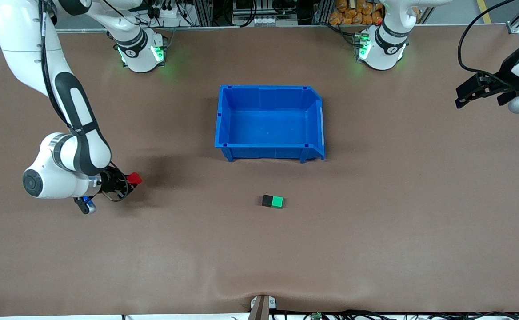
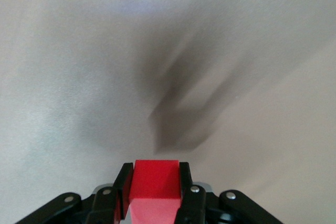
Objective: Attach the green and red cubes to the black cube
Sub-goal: 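Carry the red cube with the right gripper toward the black cube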
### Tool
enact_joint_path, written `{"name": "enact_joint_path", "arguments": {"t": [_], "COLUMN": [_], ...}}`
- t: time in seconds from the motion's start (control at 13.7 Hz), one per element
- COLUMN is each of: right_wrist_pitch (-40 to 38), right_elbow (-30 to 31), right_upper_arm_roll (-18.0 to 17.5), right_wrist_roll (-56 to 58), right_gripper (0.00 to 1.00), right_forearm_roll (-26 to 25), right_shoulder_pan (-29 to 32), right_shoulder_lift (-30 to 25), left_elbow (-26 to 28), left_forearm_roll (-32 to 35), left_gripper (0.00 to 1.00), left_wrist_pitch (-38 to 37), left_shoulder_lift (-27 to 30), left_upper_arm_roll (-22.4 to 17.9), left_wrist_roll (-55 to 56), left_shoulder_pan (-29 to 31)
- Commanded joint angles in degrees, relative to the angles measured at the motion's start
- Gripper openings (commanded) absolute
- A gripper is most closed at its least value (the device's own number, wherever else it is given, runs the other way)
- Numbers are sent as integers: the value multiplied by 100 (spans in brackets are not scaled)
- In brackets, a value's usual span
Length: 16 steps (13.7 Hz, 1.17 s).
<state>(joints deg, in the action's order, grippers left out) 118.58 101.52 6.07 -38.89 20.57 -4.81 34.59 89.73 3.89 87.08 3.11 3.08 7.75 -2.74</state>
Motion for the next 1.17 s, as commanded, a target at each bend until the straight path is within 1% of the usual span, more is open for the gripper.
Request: {"name": "enact_joint_path", "arguments": {"t": [0.0, 0.29, 0.58, 0.87, 1.09], "right_wrist_pitch": [-54, -46, -46, -28, -28], "right_elbow": [-246, -343, -431, -554, -633], "right_upper_arm_roll": [35, 35, 35, 35, 35], "right_wrist_roll": [-311, -716, -822, -1269, -1402], "right_gripper": [0, 0, 0, 0, 0], "right_forearm_roll": [263, 308, 641, 642, 703], "right_shoulder_pan": [-134, -266, -371, -503, -556], "right_shoulder_lift": [162, 198, 250, 303, 356], "left_elbow": [18, 27, 27, 27, 27], "left_forearm_roll": [24, 24, 24, 24, 24], "left_gripper": [100, 100, 100, 100, 100], "left_wrist_pitch": [-77, -77, -86, -86, -86], "left_shoulder_lift": [111, 102, 111, 111, 120], "left_upper_arm_roll": [-18, -9, 0, 0, -9], "left_wrist_roll": [-142, -142, -142, -142, -151], "left_shoulder_pan": [10, 10, 10, 10, 10]}}
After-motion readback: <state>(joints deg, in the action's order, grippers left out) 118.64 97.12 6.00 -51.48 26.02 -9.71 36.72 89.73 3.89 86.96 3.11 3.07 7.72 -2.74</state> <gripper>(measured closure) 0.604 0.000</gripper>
